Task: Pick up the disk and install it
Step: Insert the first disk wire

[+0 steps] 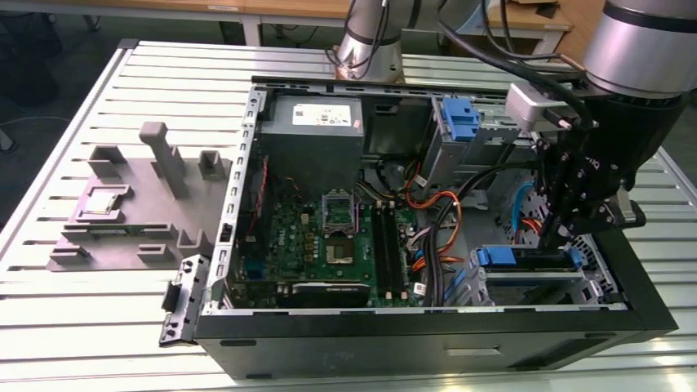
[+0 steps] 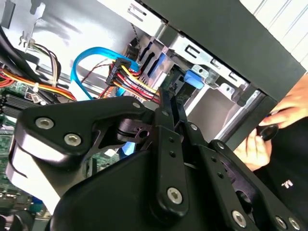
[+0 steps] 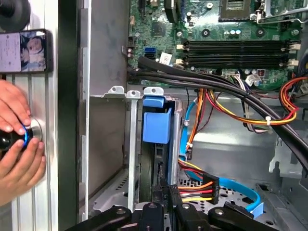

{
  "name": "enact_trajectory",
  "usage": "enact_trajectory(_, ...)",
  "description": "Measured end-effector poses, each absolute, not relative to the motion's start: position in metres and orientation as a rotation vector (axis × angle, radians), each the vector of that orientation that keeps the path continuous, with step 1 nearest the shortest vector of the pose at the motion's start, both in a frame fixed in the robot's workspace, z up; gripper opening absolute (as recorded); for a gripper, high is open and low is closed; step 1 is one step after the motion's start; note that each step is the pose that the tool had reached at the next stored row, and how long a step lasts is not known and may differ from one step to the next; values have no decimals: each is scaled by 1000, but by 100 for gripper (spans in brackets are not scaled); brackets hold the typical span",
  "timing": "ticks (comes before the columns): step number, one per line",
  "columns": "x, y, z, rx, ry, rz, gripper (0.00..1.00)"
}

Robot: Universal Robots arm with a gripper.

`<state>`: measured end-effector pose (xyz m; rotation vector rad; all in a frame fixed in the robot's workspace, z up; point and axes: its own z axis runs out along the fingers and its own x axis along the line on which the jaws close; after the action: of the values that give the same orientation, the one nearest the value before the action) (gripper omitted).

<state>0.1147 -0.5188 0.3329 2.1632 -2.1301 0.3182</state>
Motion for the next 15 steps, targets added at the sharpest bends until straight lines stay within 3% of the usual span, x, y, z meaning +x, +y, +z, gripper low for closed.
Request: enact_trajectory(15,118,-526,332,2151,-2174,284,17)
